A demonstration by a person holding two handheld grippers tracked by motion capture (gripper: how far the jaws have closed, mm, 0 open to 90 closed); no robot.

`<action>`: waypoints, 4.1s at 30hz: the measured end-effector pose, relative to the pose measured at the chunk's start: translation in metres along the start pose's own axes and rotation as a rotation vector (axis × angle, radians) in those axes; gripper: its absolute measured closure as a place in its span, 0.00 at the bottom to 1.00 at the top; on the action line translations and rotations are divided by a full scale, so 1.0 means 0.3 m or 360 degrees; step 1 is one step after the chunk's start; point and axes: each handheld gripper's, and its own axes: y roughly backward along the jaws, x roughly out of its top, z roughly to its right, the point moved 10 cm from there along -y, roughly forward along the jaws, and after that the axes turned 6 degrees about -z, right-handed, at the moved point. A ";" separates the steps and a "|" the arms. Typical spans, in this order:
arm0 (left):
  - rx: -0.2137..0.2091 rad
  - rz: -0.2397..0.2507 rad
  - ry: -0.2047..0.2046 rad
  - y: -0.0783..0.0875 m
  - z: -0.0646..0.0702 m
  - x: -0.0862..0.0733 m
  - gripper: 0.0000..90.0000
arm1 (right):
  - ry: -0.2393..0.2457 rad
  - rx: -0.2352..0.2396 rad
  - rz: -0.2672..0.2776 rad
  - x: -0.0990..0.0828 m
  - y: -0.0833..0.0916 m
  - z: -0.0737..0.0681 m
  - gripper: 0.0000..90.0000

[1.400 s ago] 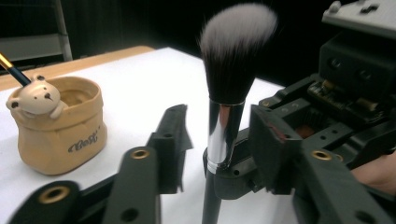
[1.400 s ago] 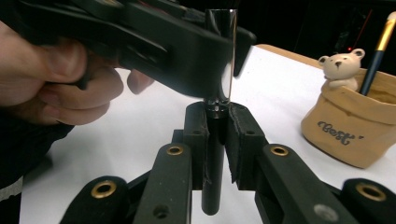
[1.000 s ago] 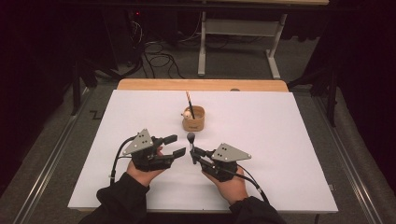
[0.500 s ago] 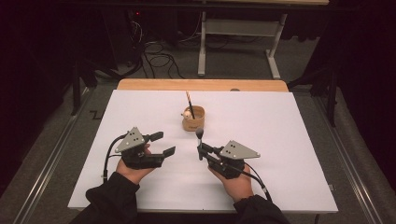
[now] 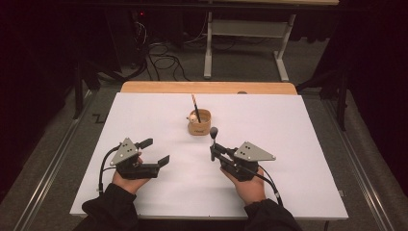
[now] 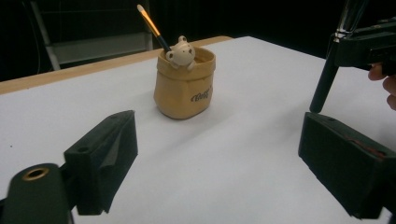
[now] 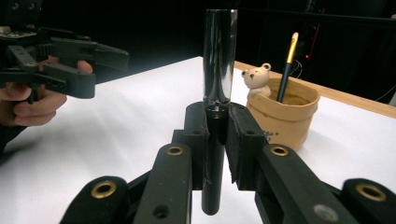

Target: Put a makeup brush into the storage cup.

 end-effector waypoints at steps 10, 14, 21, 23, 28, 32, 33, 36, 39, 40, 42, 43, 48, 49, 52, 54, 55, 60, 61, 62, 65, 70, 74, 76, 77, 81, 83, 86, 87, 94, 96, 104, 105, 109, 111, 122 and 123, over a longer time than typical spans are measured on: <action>0.0009 -0.0009 0.0039 -0.010 -0.012 -0.010 0.00 | -0.0009 -0.0043 0.0005 -0.001 0.007 0.028 0.90; 0.0006 -0.0011 0.0041 -0.009 -0.012 -0.011 0.00 | -0.0018 -0.0061 0.0009 0.001 0.010 0.037 0.90; -0.0006 -0.0017 0.0038 -0.011 -0.008 -0.013 0.00 | -0.0036 -0.0105 0.0043 0.026 0.022 0.070 0.90; -0.0007 -0.0014 0.0044 -0.011 -0.011 -0.013 0.00 | -0.0037 -0.0120 0.0048 0.037 0.027 0.082 0.90; -0.0011 -0.0009 0.0055 -0.008 -0.013 -0.013 0.00 | -0.0063 -0.0127 0.0050 0.062 0.031 0.103 0.90; -0.0010 -0.0007 0.0055 -0.007 -0.014 -0.012 0.00 | -0.0065 -0.0129 0.0058 0.094 0.027 0.111 0.90; -0.0011 -0.0006 0.0054 -0.007 -0.013 -0.012 0.00 | -0.0067 -0.0127 0.0057 0.101 0.024 0.114 0.90; -0.0015 0.0003 0.0057 -0.005 -0.011 -0.009 0.00 | -0.0079 -0.0133 0.0058 0.114 0.011 0.124 0.90; -0.0020 0.0000 0.0058 -0.005 -0.012 -0.010 0.00 | -0.0076 -0.0142 0.0054 0.125 -0.005 0.134 0.90; -0.0020 -0.0001 0.0058 -0.005 -0.012 -0.010 0.00 | -0.0078 -0.0148 0.0053 0.131 -0.011 0.137 0.90; -0.0028 -0.0004 0.0057 -0.006 -0.011 -0.012 0.00 | -0.0072 -0.0151 0.0054 0.139 -0.018 0.142 0.90; -0.0030 -0.0005 0.0057 -0.006 -0.010 -0.012 0.00 | -0.0074 -0.0154 0.0059 0.145 -0.023 0.145 0.90; -0.0033 -0.0002 0.0055 -0.007 -0.009 -0.011 0.00 | -0.0067 -0.0165 0.0051 0.163 -0.046 0.159 0.90; -0.0034 -0.0001 0.0054 -0.007 -0.008 -0.011 0.00 | -0.0067 -0.0167 0.0052 0.168 -0.051 0.161 0.90; -0.0032 -0.0001 0.0055 -0.007 -0.010 -0.011 0.00 | -0.0065 -0.0168 0.0053 0.185 -0.067 0.164 0.90; -0.0032 0.0001 0.0061 -0.006 -0.011 -0.010 0.00 | -0.0071 -0.0163 0.0053 0.194 -0.077 0.163 0.90; -0.0032 0.0001 0.0063 -0.006 -0.012 -0.010 0.00 | -0.0069 -0.0161 0.0053 0.199 -0.082 0.162 0.90; -0.0035 0.0004 0.0061 -0.004 -0.011 -0.009 0.00 | -0.0076 -0.0165 0.0056 0.222 -0.111 0.169 0.90; -0.0035 0.0006 0.0061 -0.004 -0.011 -0.009 0.00 | -0.0078 -0.0167 0.0055 0.226 -0.117 0.171 0.90; -0.0036 0.0007 0.0062 -0.004 -0.011 -0.009 0.00 | -0.0073 -0.0170 0.0052 0.230 -0.123 0.172 0.90; -0.0034 0.0009 0.0065 -0.003 -0.012 -0.008 0.00 | -0.0067 -0.0179 0.0053 0.241 -0.140 0.178 0.90; -0.0030 0.0014 0.0063 -0.002 -0.013 -0.006 0.00 | -0.0068 -0.0197 0.0042 0.251 -0.168 0.196 0.90; -0.0030 0.0016 0.0064 -0.003 -0.013 -0.006 0.00 | -0.0073 -0.0211 0.0036 0.256 -0.187 0.210 0.90; -0.0029 0.0017 0.0064 -0.002 -0.015 -0.005 0.00 | -0.0073 -0.0222 0.0025 0.254 -0.199 0.220 0.90; -0.0029 0.0017 0.0067 -0.002 -0.015 -0.006 0.00 | -0.0075 -0.0227 0.0020 0.253 -0.204 0.225 0.90; -0.0030 0.0018 0.0070 -0.001 -0.015 -0.005 0.00 | -0.0088 -0.0239 0.0014 0.252 -0.224 0.239 0.90; -0.0030 0.0018 0.0068 -0.002 -0.015 -0.005 0.00 | -0.0096 -0.0244 0.0007 0.251 -0.234 0.244 0.90; -0.0032 0.0018 0.0067 -0.003 -0.014 -0.005 0.00 | -0.0092 -0.0242 0.0009 0.253 -0.250 0.249 0.90; -0.0031 0.0018 0.0065 -0.003 -0.015 -0.005 0.00 | -0.0099 -0.0242 0.0007 0.252 -0.257 0.249 0.90; -0.0029 0.0021 0.0074 -0.002 -0.021 -0.006 0.00 | -0.0121 -0.0254 -0.0013 0.231 -0.297 0.272 0.90; -0.0031 0.0017 0.0076 -0.003 -0.022 -0.007 0.00 | -0.0128 -0.0258 -0.0019 0.222 -0.308 0.281 0.90; -0.0034 0.0017 0.0083 -0.004 -0.023 -0.008 0.00 | -0.0178 -0.0278 -0.0024 0.197 -0.335 0.314 0.90; -0.0032 0.0018 0.0083 -0.004 -0.024 -0.008 0.00 | -0.0188 -0.0276 -0.0023 0.195 -0.338 0.318 0.90; -0.0030 0.0020 0.0085 -0.003 -0.024 -0.007 0.00 | -0.0209 -0.0274 -0.0038 0.180 -0.350 0.325 0.90; -0.0032 0.0020 0.0085 -0.004 -0.023 -0.007 0.00 | -0.0212 -0.0273 -0.0046 0.174 -0.356 0.326 0.90; -0.0034 0.0016 0.0084 -0.004 -0.025 -0.009 0.00 | -0.0214 -0.0257 -0.0093 0.139 -0.390 0.321 0.90; -0.0034 0.0016 0.0084 -0.004 -0.025 -0.009 0.00 | -0.0219 -0.0256 -0.0097 0.136 -0.393 0.321 0.89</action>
